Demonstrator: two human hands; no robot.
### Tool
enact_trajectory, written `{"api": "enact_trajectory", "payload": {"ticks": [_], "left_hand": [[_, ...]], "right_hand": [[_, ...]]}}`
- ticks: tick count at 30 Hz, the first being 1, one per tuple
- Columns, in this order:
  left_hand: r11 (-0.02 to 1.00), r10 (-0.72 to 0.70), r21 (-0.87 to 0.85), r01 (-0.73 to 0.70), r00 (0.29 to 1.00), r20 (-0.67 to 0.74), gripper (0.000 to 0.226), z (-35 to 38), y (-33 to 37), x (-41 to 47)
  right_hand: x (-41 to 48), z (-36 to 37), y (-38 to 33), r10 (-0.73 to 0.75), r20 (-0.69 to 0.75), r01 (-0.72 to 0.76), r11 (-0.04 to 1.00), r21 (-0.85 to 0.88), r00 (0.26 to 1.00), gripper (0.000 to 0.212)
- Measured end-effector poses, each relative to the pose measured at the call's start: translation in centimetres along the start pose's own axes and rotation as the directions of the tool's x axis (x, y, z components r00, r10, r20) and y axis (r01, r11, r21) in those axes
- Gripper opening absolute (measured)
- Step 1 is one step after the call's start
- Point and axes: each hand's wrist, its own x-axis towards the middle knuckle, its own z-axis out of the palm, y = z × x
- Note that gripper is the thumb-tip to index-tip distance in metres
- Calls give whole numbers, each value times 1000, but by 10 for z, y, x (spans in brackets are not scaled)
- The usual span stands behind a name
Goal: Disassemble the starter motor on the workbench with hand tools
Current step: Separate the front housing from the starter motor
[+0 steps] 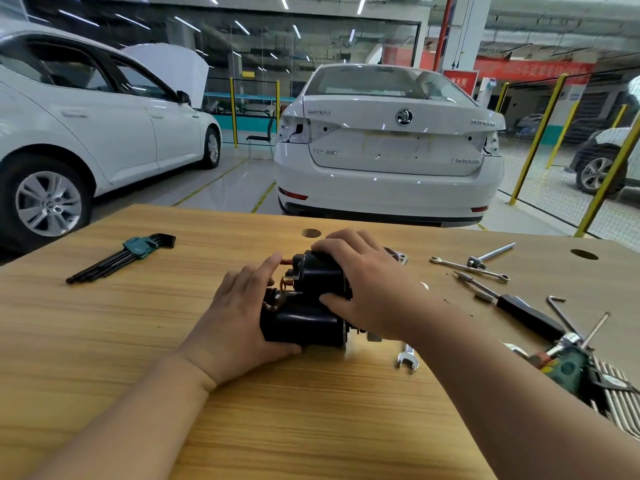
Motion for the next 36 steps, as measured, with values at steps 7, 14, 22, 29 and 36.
{"api": "enact_trajectory", "payload": {"ticks": [7, 14, 22, 29, 36], "left_hand": [[974, -120, -189, 124, 992, 33, 56, -5, 12, -5], [966, -106, -232, 114, 993, 48, 56, -14, 14, -10], [935, -177, -296, 196, 980, 91, 49, -17, 12, 1], [917, -164, -344, 204, 976, 143, 60, -24, 19, 7], [862, -233, -421, 281, 959, 162, 74, -26, 24, 6]], "right_hand": [[-24, 1, -10, -130, -121, 129, 992, -15, 984, 66], [-32, -5, -12, 53, 0, -51, 968, 246, 999, 74], [-33, -2, -2, 131, -65, -94, 912, 399, 989, 69], [-40, -8, 4, 126, -45, -90, 877, 472, 991, 68], [-50, -13, 0, 198, -169, -76, 836, 544, 966, 66]]}}
